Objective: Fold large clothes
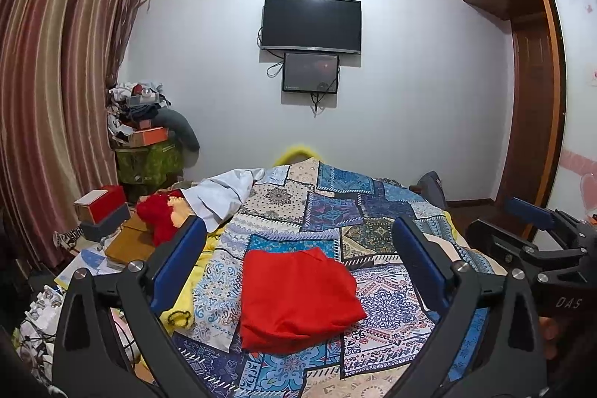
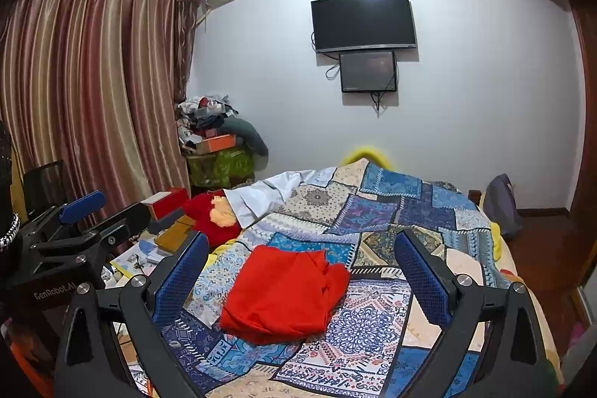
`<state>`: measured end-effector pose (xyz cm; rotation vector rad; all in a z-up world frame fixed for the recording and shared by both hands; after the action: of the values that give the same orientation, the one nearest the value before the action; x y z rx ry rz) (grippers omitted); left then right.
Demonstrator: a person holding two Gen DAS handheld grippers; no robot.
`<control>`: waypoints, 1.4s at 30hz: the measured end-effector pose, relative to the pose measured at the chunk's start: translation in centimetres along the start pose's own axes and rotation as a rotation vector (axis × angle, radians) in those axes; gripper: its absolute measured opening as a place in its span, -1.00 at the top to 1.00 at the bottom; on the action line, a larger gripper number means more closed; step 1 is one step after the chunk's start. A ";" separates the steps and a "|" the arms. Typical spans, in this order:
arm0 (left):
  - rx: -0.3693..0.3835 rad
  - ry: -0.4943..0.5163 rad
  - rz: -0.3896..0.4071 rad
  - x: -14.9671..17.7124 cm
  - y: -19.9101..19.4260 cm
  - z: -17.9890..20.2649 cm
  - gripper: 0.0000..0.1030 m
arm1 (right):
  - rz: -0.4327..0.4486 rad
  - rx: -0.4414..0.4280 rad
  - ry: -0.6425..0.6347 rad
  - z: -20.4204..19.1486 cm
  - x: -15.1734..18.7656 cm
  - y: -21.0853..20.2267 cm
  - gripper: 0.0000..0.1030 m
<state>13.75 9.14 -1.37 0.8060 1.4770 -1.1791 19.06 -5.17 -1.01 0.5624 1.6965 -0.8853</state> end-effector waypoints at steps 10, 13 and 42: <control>-0.010 -0.007 -0.010 0.2 0.4 -0.3 -0.97 | 0.001 0.005 -0.005 -0.1 -0.1 0.1 -0.93; -0.011 -0.003 -0.010 0.3 0.3 -0.3 -0.97 | 0.001 0.001 -0.012 0.0 0.0 0.0 -0.93; 0.029 0.001 -0.024 0.3 0.3 0.2 -0.98 | 0.027 -0.007 -0.004 0.9 -0.6 -0.7 -1.00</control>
<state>14.00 9.03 -1.79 0.8109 1.4768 -1.2202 19.22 -6.28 -0.40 0.5771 1.6842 -0.8601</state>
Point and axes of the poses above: each gripper's, at about its wrist camera, not at the fingertips, and y roughly the way its jaws point, z to its right, x to its underside, the point moved 8 cm from there along y, roughly the way its jaws point, and after that the axes turned 8 degrees about -x, right-handed, at the moved point
